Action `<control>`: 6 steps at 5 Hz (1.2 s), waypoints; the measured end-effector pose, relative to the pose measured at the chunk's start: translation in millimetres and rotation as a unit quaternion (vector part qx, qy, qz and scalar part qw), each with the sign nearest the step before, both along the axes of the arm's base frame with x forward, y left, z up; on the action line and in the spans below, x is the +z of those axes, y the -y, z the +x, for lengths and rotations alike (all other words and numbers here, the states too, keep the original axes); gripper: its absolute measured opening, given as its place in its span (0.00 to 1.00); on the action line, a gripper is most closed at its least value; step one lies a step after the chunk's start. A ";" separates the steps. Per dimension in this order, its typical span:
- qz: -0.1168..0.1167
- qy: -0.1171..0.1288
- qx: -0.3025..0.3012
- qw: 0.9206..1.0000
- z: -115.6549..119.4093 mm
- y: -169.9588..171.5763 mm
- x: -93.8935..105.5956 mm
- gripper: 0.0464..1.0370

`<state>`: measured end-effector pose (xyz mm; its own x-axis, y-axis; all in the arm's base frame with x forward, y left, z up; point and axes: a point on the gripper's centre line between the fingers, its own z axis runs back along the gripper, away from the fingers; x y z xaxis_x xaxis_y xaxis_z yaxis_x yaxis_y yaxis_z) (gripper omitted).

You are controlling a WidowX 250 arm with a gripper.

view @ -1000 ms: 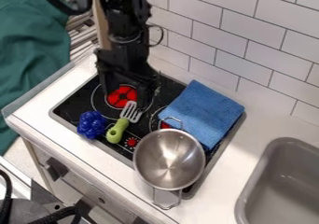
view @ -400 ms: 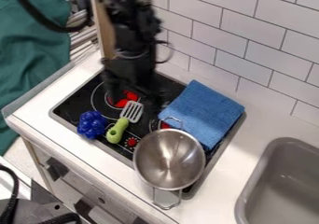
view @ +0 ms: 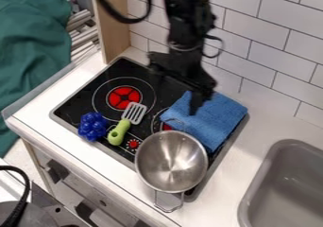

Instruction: Move the blue cloth to the top left of the stove

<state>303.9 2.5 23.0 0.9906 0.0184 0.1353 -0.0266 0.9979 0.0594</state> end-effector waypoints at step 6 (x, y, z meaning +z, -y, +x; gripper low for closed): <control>0.018 0.039 0.052 0.998 43.2 16.8 -63.3 0.96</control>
<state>347.1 -14.2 -40.3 0.9698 0.1151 0.2151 -0.1367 0.9867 0.0885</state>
